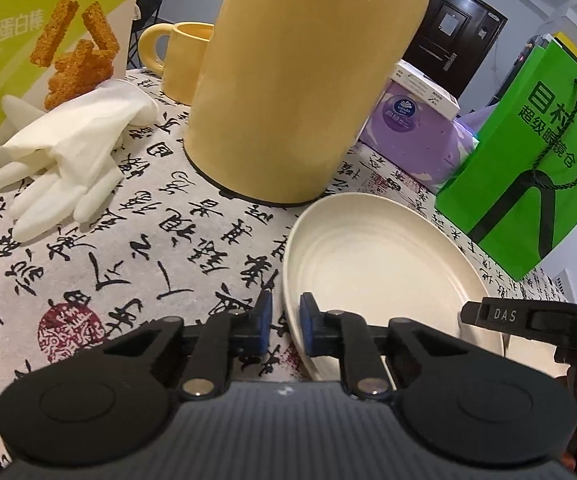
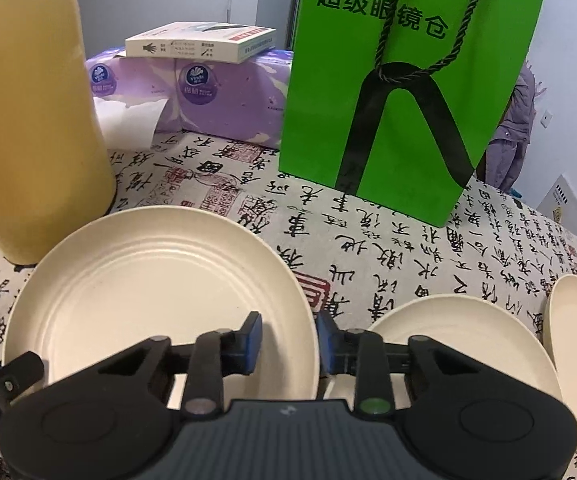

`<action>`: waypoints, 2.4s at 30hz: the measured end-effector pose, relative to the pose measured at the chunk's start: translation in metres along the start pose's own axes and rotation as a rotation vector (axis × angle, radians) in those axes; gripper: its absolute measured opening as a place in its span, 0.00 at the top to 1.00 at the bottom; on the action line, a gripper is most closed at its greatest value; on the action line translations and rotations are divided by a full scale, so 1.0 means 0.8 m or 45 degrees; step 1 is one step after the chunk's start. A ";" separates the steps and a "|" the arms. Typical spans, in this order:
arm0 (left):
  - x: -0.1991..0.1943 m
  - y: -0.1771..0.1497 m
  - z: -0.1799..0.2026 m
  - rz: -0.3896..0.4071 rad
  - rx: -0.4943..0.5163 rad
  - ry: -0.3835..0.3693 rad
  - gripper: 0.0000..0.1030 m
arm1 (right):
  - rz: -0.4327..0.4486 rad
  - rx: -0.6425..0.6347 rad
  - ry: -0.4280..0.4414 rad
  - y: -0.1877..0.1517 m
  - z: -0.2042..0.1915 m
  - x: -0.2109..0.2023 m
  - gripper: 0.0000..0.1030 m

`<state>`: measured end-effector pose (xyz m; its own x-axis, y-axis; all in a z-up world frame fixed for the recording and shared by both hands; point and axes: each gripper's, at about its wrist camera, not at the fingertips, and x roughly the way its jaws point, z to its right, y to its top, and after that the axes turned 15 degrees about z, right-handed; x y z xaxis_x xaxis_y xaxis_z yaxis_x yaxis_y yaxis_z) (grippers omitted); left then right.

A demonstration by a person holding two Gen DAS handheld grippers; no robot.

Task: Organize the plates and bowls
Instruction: 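Close the left gripper on the rim of the cream plate, then lift the cream plate off the table with the left gripper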

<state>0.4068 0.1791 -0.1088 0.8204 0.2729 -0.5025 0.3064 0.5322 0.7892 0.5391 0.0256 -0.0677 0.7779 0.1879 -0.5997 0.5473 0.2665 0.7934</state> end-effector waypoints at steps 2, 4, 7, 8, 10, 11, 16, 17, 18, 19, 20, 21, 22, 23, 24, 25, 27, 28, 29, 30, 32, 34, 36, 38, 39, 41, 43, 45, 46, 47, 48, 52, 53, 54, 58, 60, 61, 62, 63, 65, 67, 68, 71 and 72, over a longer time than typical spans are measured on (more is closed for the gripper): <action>0.001 0.000 0.001 -0.002 -0.003 -0.004 0.87 | -0.010 0.006 -0.010 0.001 0.001 0.000 0.80; 0.001 -0.001 0.001 -0.004 -0.002 -0.008 0.89 | -0.013 0.011 -0.013 0.001 0.000 -0.001 0.80; 0.001 -0.001 0.001 -0.001 -0.007 -0.004 0.89 | -0.013 -0.027 -0.027 -0.001 -0.007 -0.001 0.80; 0.001 0.000 0.000 -0.001 -0.011 -0.002 0.89 | -0.011 -0.026 -0.025 -0.001 -0.007 -0.002 0.80; 0.001 0.001 -0.001 0.002 -0.012 0.006 0.89 | -0.014 -0.011 -0.017 -0.001 -0.006 -0.003 0.81; 0.000 0.001 -0.001 0.004 -0.013 0.010 0.89 | -0.027 0.008 -0.016 -0.001 -0.004 -0.003 0.81; -0.001 0.003 0.000 0.014 0.010 0.034 0.89 | -0.054 0.072 -0.001 -0.001 0.001 -0.008 0.84; -0.002 0.003 0.001 0.015 0.018 0.038 0.89 | -0.056 0.071 0.000 -0.002 0.002 -0.009 0.85; -0.003 0.004 0.001 0.019 0.028 0.042 0.89 | -0.055 0.075 0.005 -0.002 0.003 -0.011 0.87; -0.004 0.004 0.002 0.027 0.040 0.047 0.89 | -0.053 0.077 0.009 -0.003 0.003 -0.012 0.87; -0.006 0.005 0.003 0.037 0.051 0.049 0.89 | -0.049 0.080 0.015 -0.003 0.004 -0.013 0.89; -0.008 0.005 0.005 0.047 0.067 0.052 0.89 | -0.046 0.084 0.022 -0.004 0.005 -0.014 0.90; -0.009 0.006 0.006 0.058 0.082 0.056 0.89 | -0.043 0.090 0.029 -0.004 0.007 -0.016 0.91; -0.011 0.007 0.008 0.069 0.096 0.059 0.89 | -0.041 0.093 0.034 -0.004 0.008 -0.017 0.92; -0.013 0.007 0.009 0.078 0.105 0.060 0.89 | -0.038 0.097 0.040 -0.004 0.009 -0.018 0.92; -0.014 0.008 0.010 0.084 0.112 0.060 0.89 | -0.034 0.100 0.045 -0.004 0.010 -0.020 0.92; -0.017 0.009 0.010 0.091 0.118 0.059 0.89 | -0.025 0.106 0.054 -0.004 0.011 -0.023 0.93; -0.017 0.010 0.010 0.091 0.119 0.061 0.89 | -0.020 0.110 0.059 -0.005 0.011 -0.025 0.93; -0.018 0.010 0.009 0.091 0.120 0.064 0.89 | -0.015 0.117 0.066 -0.005 0.012 -0.027 0.93; -0.018 0.011 0.008 0.089 0.119 0.069 0.89 | -0.011 0.123 0.073 -0.005 0.013 -0.029 0.94; -0.018 0.013 0.006 0.084 0.108 0.067 0.89 | 0.000 0.128 0.082 -0.006 0.013 -0.033 0.94; -0.021 0.015 0.004 0.085 0.105 0.064 0.89 | 0.008 0.132 0.091 -0.006 0.013 -0.037 0.94; -0.025 0.017 0.003 0.097 0.109 0.069 0.89 | 0.014 0.134 0.102 -0.006 0.013 -0.043 0.95; -0.030 0.019 0.002 0.108 0.113 0.072 0.89 | 0.031 0.134 0.114 -0.004 0.014 -0.050 0.95; -0.033 0.021 0.001 0.110 0.107 0.068 0.88 | 0.040 0.134 0.118 -0.004 0.013 -0.053 0.95; -0.039 0.025 -0.001 0.119 0.098 0.060 0.88 | 0.058 0.131 0.129 -0.002 0.013 -0.061 0.95; -0.045 0.027 -0.003 0.136 0.093 0.055 0.88 | 0.073 0.134 0.144 -0.001 0.014 -0.068 0.95; -0.051 0.029 -0.003 0.149 0.092 0.050 0.88 | 0.090 0.138 0.157 -0.001 0.015 -0.075 0.95; -0.054 0.030 -0.003 0.155 0.091 0.045 0.88 | 0.100 0.141 0.161 -0.001 0.016 -0.078 0.95; -0.057 0.031 -0.003 0.160 0.090 0.039 0.88 | 0.109 0.144 0.166 -0.001 0.018 -0.082 0.95; -0.060 0.032 -0.003 0.165 0.091 0.033 0.88 | 0.116 0.149 0.170 -0.002 0.020 -0.085 0.95; -0.072 0.036 0.003 0.195 0.101 0.016 0.88 | 0.160 0.193 0.196 -0.004 0.031 -0.101 0.95; -0.075 0.036 0.005 0.205 0.107 0.011 0.88 | 0.171 0.207 0.201 -0.005 0.034 -0.104 0.95; -0.078 0.036 0.007 0.212 0.115 0.010 0.88 | 0.182 0.222 0.208 -0.005 0.038 -0.108 0.95; -0.087 0.037 0.012 0.223 0.121 -0.014 0.88 | 0.224 0.252 0.225 -0.007 0.050 -0.124 0.95; -0.092 0.037 0.013 0.232 0.124 -0.027 0.88 | 0.241 0.261 0.232 -0.008 0.055 -0.131 0.95; -0.095 0.037 0.013 0.236 0.125 -0.030 0.88 | 0.253 0.262 0.235 -0.008 0.056 -0.134 0.95; -0.097 0.037 0.014 0.240 0.125 -0.032 0.88 | 0.264 0.260 0.237 -0.009 0.056 -0.138 0.95; -0.099 0.038 0.014 0.245 0.124 -0.033 0.88 | 0.274 0.258 0.237 -0.010 0.056 -0.142 0.95; -0.104 0.040 0.015 0.257 0.126 -0.033 0.88 | 0.292 0.261 0.241 -0.011 0.057 -0.150 0.95; -0.110 0.041 0.017 0.269 0.129 -0.037 0.88 | 0.309 0.264 0.244 -0.012 0.059 -0.157 0.95; -0.114 0.042 0.018 0.275 0.132 -0.038 0.88 | 0.316 0.266 0.246 -0.012 0.061 -0.161 0.95; -0.125 0.043 0.022 0.297 0.147 -0.047 0.88 | 0.337 0.281 0.253 -0.013 0.066 -0.172 0.95; -0.129 0.043 0.023 0.301 0.152 -0.050 0.88 | 0.343 0.289 0.255 -0.013 0.068 -0.175 0.95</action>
<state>0.3420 0.1543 -0.0233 0.8933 0.3459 -0.2868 0.1569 0.3580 0.9204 0.4411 -0.0548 0.0137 0.8394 0.4093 -0.3576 0.4036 -0.0288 0.9145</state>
